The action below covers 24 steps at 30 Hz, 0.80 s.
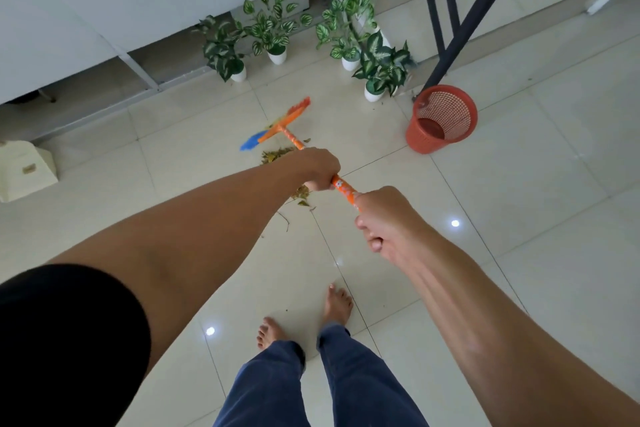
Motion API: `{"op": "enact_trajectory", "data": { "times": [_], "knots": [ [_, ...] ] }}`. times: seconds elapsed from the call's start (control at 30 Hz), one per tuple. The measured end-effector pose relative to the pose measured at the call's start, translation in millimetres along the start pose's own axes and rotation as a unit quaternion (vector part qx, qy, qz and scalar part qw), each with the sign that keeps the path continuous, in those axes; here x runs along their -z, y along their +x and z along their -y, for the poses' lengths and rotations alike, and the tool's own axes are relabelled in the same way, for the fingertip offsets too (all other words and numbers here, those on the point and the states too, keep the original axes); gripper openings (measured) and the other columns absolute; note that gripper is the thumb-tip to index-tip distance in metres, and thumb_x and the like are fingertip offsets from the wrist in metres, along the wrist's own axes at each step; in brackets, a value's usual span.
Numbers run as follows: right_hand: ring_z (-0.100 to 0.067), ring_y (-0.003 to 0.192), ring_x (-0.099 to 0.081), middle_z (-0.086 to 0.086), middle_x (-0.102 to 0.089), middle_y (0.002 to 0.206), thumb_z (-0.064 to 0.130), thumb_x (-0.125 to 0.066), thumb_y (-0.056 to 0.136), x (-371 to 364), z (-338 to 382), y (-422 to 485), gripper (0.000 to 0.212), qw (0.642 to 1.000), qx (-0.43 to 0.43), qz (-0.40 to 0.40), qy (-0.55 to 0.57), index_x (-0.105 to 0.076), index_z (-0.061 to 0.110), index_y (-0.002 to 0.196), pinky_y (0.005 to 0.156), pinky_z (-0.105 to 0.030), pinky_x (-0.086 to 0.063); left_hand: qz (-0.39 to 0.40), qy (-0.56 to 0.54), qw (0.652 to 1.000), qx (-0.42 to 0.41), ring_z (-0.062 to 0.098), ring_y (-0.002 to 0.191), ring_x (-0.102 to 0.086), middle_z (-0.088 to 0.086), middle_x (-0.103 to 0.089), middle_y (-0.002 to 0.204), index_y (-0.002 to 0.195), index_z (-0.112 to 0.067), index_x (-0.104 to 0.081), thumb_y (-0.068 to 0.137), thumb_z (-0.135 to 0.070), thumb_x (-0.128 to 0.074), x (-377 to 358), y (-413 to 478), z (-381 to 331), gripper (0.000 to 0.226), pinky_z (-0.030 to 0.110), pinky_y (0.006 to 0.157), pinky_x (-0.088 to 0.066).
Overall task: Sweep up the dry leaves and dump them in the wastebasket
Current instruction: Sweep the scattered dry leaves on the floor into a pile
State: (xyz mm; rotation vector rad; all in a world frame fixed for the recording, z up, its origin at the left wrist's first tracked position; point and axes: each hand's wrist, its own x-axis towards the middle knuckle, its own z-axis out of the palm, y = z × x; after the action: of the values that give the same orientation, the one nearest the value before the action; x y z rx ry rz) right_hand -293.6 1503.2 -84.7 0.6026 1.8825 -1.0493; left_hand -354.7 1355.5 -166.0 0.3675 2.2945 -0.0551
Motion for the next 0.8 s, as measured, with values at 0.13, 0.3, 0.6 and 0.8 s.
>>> {"op": "enact_trajectory", "data": {
  "times": [0.13,0.3,0.6,0.8],
  "knots": [
    [-0.016,0.044,-0.025,-0.006,-0.038,0.065,0.012,-0.041,0.094,1.0,-11.9,-8.7,0.018,0.999,-0.028,0.005,0.025,-0.044,0.014,0.077,0.039,-0.017,-0.021,0.054,0.011,0.998,-0.042,0.024,0.081,-0.055,0.002,-0.056,0.080,0.095,-0.009,-0.061,0.093,-0.021,-0.049,-7.3,5.5,-20.5,0.017,0.035,0.072,-0.045],
    [-0.014,0.040,-0.026,-0.004,-0.042,0.060,0.011,-0.043,0.095,29.9,-28.9,-32.7,0.019,0.998,-0.018,0.015,0.058,-0.058,0.006,0.105,0.033,-0.015,-0.020,0.081,0.013,0.995,-0.063,0.021,0.085,-0.059,0.001,-0.064,0.089,0.092,-0.015,-0.064,0.092,-0.032,-0.053,-12.1,7.5,-40.5,0.020,0.034,0.072,-0.046],
    [-0.010,0.032,-0.020,0.000,-0.035,0.054,0.015,-0.041,0.098,44.9,-29.0,-53.2,0.019,0.993,-0.045,-0.003,0.108,-0.054,0.016,0.084,0.035,-0.017,-0.017,0.015,0.051,0.996,-0.069,0.021,0.072,-0.055,-0.002,-0.054,0.069,0.068,-0.016,-0.052,0.094,-0.029,-0.048,10.6,6.8,-62.2,0.029,0.031,0.061,-0.043],
    [-0.011,0.034,-0.021,-0.002,-0.036,0.053,0.007,-0.041,0.095,42.6,-54.2,-60.6,0.018,0.988,-0.076,-0.004,0.133,-0.054,0.011,0.084,0.040,-0.019,-0.017,0.076,0.056,0.990,-0.104,0.021,0.076,-0.055,-0.002,-0.056,0.074,0.083,-0.015,-0.059,0.094,-0.033,-0.050,-16.9,9.9,-90.3,0.023,0.031,0.064,-0.043]
  ]
}}
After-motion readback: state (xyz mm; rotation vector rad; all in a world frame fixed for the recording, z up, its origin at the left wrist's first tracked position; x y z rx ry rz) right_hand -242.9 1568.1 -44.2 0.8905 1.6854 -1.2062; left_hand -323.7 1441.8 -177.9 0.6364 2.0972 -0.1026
